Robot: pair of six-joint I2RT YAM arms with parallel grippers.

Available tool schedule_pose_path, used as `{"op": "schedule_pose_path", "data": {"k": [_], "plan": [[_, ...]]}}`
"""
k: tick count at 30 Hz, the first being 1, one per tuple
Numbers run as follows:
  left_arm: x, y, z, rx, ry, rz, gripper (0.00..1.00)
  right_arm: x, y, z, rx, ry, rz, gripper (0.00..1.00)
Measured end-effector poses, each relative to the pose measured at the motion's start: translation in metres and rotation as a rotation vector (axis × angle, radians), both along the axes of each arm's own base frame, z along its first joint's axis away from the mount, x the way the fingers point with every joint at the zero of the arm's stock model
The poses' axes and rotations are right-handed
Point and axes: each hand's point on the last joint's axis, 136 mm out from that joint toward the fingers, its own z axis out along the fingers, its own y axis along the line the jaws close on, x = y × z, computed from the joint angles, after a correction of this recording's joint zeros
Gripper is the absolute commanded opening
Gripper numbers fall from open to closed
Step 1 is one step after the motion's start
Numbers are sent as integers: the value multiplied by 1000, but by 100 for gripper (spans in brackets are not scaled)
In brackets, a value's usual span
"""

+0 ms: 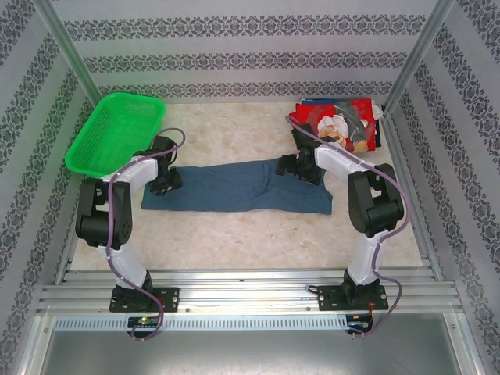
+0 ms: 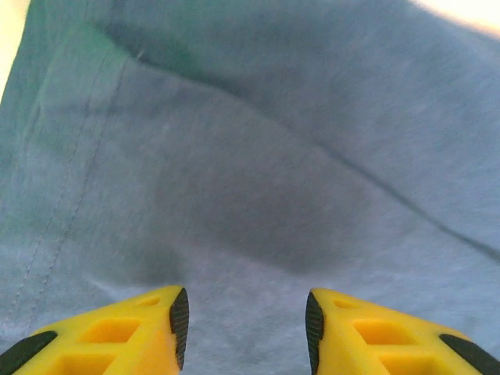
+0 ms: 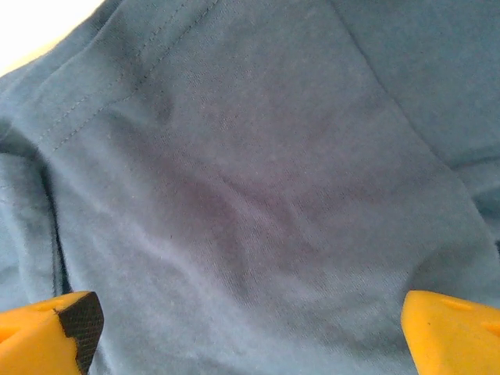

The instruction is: Fold and stack the t-shirts

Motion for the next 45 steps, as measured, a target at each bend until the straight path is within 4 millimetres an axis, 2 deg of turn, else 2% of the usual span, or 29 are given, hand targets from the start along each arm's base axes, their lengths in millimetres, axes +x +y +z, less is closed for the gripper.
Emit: {"op": "schedule_pose_path", "data": {"k": [4, 9, 18, 24, 28, 31, 33, 37, 41, 43, 45], "plan": [[-23, 6, -18, 20, 71, 13, 44, 7, 7, -8, -21, 13, 13, 98], [-38, 16, -19, 18, 79, 48, 45, 12, 21, -23, -37, 42, 39, 98], [-81, 31, -19, -14, 101, 122, 47, 43, 53, -23, -31, 23, 79, 98], [-121, 26, -19, -57, 149, 155, 48, 82, 81, -19, 14, -7, 96, 98], [-146, 17, -17, -104, 175, 175, 49, 122, 109, -12, 97, -61, 101, 98], [-152, 10, -9, -150, 178, 190, 51, 153, 130, -3, 166, -128, 117, 98], [-150, 6, 1, -174, 159, 191, 55, 160, 137, 4, 196, -149, 125, 98], [-125, -4, 47, -239, 13, 173, 62, 156, 142, 33, 237, -168, 142, 98], [-98, -15, 99, -295, -152, 126, 64, 126, 138, 83, 243, -181, 163, 98], [-89, -18, 110, -300, -181, 100, 64, 102, 134, 114, 244, -201, 173, 98], [-81, -20, 107, -294, -164, 76, 62, 76, 131, 145, 246, -242, 180, 98]]}}
